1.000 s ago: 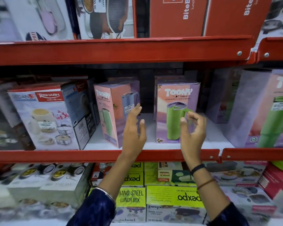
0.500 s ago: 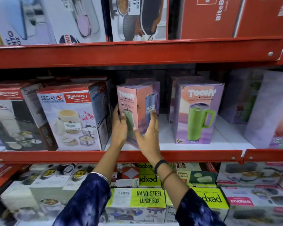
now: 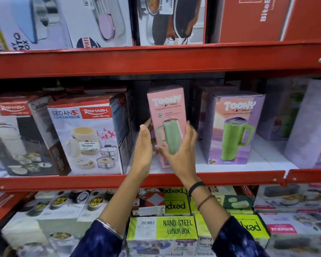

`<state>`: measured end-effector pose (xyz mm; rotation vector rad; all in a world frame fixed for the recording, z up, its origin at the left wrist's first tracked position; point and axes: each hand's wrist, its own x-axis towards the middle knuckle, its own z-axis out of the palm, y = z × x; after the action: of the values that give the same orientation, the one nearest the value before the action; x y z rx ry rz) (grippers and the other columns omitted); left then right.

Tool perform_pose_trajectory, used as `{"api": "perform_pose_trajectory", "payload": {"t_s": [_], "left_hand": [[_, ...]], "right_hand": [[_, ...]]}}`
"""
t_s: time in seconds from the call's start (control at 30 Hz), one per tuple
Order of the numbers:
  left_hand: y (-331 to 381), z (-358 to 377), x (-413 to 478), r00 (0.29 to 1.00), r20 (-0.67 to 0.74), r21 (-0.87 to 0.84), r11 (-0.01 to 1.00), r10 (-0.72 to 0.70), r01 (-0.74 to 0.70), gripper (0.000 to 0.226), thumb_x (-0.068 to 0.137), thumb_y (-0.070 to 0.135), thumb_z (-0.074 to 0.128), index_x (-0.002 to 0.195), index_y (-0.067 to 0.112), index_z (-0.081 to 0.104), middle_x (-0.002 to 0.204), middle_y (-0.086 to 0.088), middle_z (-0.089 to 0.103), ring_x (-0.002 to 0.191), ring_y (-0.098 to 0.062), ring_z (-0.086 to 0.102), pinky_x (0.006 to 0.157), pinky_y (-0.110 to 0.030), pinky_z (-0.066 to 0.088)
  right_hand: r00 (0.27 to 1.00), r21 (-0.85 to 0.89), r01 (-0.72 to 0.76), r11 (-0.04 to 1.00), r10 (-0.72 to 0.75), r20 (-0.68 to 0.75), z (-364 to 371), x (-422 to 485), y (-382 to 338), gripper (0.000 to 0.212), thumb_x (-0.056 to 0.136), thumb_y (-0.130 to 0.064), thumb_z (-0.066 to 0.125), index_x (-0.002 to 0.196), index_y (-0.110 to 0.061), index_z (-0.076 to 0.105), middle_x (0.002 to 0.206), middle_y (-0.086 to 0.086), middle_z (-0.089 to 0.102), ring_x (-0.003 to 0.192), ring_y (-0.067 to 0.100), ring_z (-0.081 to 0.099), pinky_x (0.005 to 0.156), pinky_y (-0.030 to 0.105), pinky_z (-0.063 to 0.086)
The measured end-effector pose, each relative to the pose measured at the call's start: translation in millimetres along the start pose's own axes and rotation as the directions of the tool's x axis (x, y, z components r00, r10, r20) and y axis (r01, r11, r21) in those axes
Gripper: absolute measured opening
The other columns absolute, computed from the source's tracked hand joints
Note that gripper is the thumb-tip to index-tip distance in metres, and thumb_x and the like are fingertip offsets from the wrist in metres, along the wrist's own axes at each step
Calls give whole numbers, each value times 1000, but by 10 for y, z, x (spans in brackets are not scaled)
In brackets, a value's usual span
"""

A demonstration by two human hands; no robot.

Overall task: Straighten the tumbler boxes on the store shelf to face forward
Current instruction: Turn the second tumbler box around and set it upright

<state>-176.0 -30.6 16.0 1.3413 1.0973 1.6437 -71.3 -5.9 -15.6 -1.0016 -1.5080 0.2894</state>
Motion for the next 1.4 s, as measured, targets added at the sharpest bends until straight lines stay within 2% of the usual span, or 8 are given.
{"api": "perform_pose_trajectory", "payload": {"t_s": [0.2,0.3,0.5,0.67,0.83,1.0,1.17,1.4], "left_hand": [[191,39,-79,999,-34,-38,999,24,-26,56,94,56,10,127,34,50,124,20,54,122,-18,51,101,-43,41],[163,-47,132,992,-118,21,999,40,-37,59,98,51,8,145,27,34,154,7,33,143,-15,27,112,-32,19],[-19,-151,308,998,-38,-16,998,-58,58,94,67,85,11,145,37,29,159,6,26,145,-20,25,119,-55,17],[-129,-217,259,1000,-12,-68,998,16,-17,79,58,97,17,123,62,45,154,12,33,142,-20,32,114,-60,27],[-334,-165,249,997,-49,-9,998,-55,55,116,55,100,20,149,30,23,161,0,21,147,-22,23,116,-60,22],[-495,-179,246,995,-26,24,995,-100,101,108,59,99,18,147,36,24,160,0,26,145,-25,27,116,-59,24],[-446,-215,240,995,-20,1,995,-100,100,105,58,98,19,144,38,32,159,3,27,145,-23,27,114,-61,26],[-382,-186,80,1000,-10,12,1000,21,-20,60,70,90,16,118,69,43,155,6,33,143,-23,30,111,-63,31]], "right_hand": [[994,60,-18,998,25,-110,-118,145,38,109,58,-31,85,142,-10,18,135,7,28,126,8,26,108,25,24],[997,158,-48,986,57,-51,-218,181,102,107,60,-28,85,142,-17,18,134,-2,28,128,8,30,109,26,27],[976,221,-113,969,65,210,-341,242,143,107,69,-37,74,149,-25,4,152,-15,12,135,-9,14,107,4,16],[940,154,-78,985,21,340,-438,284,305,77,88,-30,59,147,-29,10,155,-18,14,141,-3,14,118,29,16],[953,109,-91,990,54,298,-471,311,488,65,90,-22,58,146,-25,24,144,-3,43,128,8,45,108,38,40],[946,144,-136,980,85,314,-459,269,565,63,89,-17,58,145,-20,28,146,3,42,134,10,38,111,36,36],[903,201,-237,950,140,405,-489,274,565,65,87,-52,46,145,-33,24,152,-10,32,138,5,30,113,30,28],[910,458,-415,786,373,184,-440,139,450,74,79,-65,36,128,-12,53,133,8,57,122,21,54,97,41,49]]}}
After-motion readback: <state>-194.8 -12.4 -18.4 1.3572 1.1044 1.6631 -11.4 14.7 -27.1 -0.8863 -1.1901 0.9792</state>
